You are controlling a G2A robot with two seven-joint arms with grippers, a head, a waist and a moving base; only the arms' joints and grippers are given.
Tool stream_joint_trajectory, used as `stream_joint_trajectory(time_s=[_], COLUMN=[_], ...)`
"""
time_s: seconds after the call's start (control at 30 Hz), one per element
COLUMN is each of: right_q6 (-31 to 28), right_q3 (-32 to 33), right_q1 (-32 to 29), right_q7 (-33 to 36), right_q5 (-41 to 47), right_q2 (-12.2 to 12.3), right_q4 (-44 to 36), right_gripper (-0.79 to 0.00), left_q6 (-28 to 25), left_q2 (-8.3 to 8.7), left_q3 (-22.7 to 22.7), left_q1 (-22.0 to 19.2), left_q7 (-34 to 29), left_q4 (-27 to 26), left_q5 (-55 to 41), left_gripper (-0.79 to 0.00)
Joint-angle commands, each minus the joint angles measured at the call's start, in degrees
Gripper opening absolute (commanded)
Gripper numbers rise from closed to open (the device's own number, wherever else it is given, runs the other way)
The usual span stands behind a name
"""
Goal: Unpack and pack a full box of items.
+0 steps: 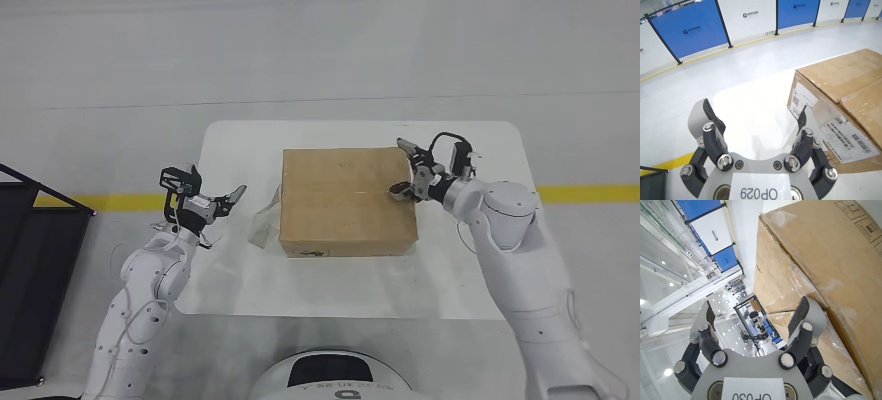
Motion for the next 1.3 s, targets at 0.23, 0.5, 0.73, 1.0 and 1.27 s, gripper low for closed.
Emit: stream_joint_trajectory(time_s=[0.23,0.5,0.73,1.0,1.27], right_q6=[-0.01,-0.01,-0.01,-0.01,-0.01], right_q3=[-0.40,-0.40,-0.40,-0.40,-0.40], right_q1=[0.07,0.07,0.07,0.07,0.07], right_q7=[2.47,2.47,2.47,2.47,2.47], right_q5=[-1.18,-1.18,-1.18,-1.18,-1.18], right_q2=[0.34,0.34,0.34,0.34,0.34], right_q4=[0.52,0.52,0.52,0.52,0.52], right_gripper=[0.000,0.000,0.000,0.000,0.000], left_q6=[-0.09,-4.41,-6.84,-3.23,0.34], left_q2=[0.04,0.89,0.90,0.33,-0.24], left_q3=[0.06,1.37,4.20,8.59,11.83], left_q1=[0.03,1.81,1.10,-2.40,-5.19], left_q7=[0.00,14.24,18.45,16.84,16.73], left_q4=[0.02,5.12,8.96,9.84,11.31], left_q5=[0.72,13.37,14.97,18.00,19.54], left_gripper=[0.000,0.000,0.000,0.000,0.000])
